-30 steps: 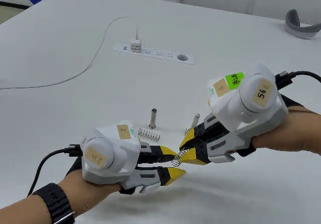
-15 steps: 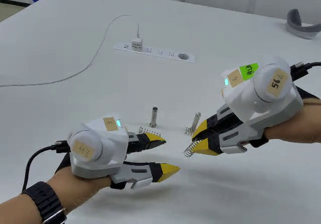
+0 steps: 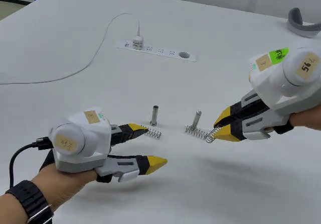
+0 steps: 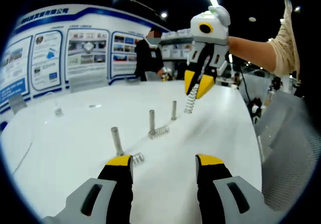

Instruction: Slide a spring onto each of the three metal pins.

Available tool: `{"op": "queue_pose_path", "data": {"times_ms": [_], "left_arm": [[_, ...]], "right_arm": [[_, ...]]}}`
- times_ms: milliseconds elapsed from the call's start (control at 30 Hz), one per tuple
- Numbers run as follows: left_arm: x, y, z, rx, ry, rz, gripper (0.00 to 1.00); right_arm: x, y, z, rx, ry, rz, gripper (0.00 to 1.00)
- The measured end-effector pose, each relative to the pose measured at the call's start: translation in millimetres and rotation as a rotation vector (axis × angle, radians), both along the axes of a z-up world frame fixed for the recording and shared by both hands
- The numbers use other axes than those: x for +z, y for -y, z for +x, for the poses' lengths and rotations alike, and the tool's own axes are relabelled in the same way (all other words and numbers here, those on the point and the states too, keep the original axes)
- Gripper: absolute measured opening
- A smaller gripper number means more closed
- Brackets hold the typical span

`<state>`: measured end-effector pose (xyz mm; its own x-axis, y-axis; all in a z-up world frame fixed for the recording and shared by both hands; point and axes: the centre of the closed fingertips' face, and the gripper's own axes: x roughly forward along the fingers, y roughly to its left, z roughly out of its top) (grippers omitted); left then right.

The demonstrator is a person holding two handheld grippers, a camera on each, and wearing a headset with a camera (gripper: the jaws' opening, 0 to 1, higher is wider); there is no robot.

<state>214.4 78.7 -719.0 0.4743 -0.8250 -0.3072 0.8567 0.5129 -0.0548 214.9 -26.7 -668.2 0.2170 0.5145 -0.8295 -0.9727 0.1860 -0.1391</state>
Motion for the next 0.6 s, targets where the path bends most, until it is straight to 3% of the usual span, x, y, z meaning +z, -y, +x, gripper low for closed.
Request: {"op": "queue_pose_path", "data": {"times_ms": [367,600], "left_arm": [[-1.1,-11.8,4.5,0.04,-0.012,0.001,0.57],[-0.5,-11.6,4.5,0.043,-0.015,-0.002,0.58]], "right_arm": [[17.3,39.4,30.1,-0.094,0.042,-0.055,0.12],[20.1,55.6,47.3,-0.128,0.041,-0.101,0.12]]}}
